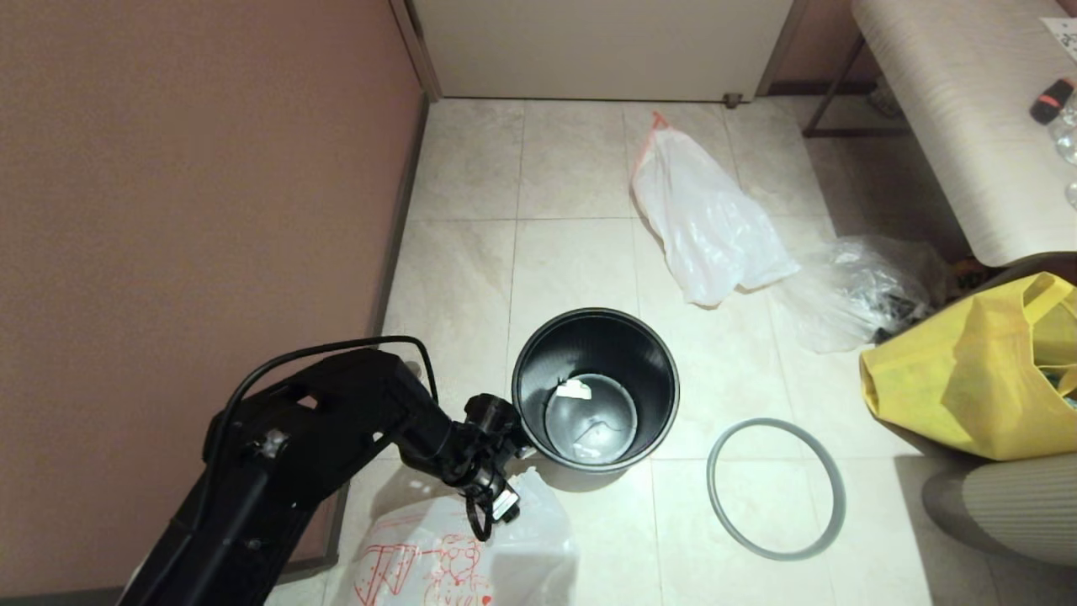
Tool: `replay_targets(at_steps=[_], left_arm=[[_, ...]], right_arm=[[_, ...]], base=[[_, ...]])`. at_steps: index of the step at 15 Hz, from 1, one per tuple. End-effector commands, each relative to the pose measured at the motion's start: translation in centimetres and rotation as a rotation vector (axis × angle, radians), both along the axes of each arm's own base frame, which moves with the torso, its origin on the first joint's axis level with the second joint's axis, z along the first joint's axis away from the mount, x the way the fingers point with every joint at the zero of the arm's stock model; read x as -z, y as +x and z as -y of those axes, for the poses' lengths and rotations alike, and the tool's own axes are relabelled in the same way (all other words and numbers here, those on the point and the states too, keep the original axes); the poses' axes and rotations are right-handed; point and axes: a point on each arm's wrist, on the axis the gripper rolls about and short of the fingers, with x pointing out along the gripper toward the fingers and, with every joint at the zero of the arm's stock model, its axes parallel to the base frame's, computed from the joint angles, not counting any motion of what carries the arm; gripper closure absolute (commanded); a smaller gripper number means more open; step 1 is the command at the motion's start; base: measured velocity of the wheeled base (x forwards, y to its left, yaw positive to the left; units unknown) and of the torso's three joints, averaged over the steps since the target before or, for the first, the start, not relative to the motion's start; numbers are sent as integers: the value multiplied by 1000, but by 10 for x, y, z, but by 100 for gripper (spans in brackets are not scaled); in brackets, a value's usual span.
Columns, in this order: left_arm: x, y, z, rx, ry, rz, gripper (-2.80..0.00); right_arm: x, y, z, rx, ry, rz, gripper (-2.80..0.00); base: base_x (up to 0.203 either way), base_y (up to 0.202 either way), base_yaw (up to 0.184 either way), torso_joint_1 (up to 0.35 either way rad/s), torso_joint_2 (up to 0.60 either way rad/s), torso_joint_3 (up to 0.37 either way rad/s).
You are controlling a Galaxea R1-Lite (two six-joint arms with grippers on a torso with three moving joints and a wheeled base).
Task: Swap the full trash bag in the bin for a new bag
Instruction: Pick up a new trash bag
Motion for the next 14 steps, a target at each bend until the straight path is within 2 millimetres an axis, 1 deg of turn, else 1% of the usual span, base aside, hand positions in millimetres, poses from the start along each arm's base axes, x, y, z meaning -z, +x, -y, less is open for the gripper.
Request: replay_targets(at_steps=[1,6,7,9,11,14], left_arm=[[17,6,2,1,10,-16,-280],[43,5,2,6,28,-53,-280],[44,5,2,7,28,-55,0],[41,4,2,9,18,-57,0],[33,-1,-1,7,20,-63,0],[17,-17,-7,11,8,-89,0]], right_arm=[[0,0,0,0,-1,-2,0],[0,0,0,0,-1,-2,0],[0,0,0,0,-1,-2,0],[0,0,0,0,-1,-2,0],[0,0,0,1,-1,-2,0],[0,0,0,0,-1,-2,0]], base=[[0,0,0,0,0,0],[0,0,0,0,0,0],[0,0,0,0,0,0],[0,0,0,0,0,0],[0,0,0,0,0,0],[0,0,0,0,0,0]])
